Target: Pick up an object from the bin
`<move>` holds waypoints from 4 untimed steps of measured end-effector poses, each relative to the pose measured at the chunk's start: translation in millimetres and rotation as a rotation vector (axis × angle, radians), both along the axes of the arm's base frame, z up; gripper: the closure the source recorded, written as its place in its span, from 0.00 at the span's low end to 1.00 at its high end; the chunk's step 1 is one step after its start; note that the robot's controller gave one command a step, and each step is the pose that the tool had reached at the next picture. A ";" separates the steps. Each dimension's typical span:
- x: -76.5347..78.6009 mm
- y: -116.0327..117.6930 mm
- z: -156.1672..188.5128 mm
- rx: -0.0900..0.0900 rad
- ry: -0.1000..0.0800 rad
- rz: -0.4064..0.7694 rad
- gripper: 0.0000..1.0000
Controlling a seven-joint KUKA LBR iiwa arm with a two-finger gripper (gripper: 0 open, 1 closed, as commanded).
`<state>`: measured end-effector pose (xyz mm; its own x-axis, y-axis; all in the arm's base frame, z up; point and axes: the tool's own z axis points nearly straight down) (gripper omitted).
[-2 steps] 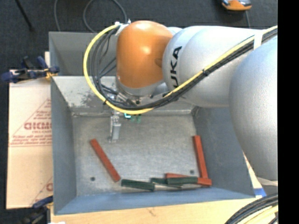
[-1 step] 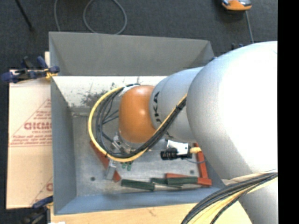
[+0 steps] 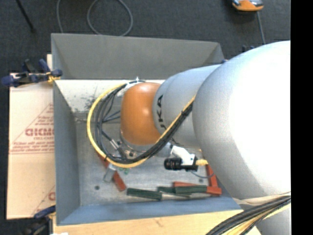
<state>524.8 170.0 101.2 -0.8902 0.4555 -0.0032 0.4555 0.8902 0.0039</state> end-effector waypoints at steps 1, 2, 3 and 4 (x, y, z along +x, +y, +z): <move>24.4 -19.5 -0.8 -0.002 0.000 -0.151 0.00; 16.5 -0.1 -32.8 -0.003 0.006 -0.155 0.00; 8.4 -25.7 -31.1 -0.002 0.007 -0.404 0.00; 8.6 -25.3 -31.0 -0.002 0.006 -0.404 1.00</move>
Offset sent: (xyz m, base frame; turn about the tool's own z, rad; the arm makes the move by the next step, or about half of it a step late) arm 0.0227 -0.0178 -0.0012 0.1532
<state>533.5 144.7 70.2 -0.6397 0.7687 0.0005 0.7687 0.6397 -0.0010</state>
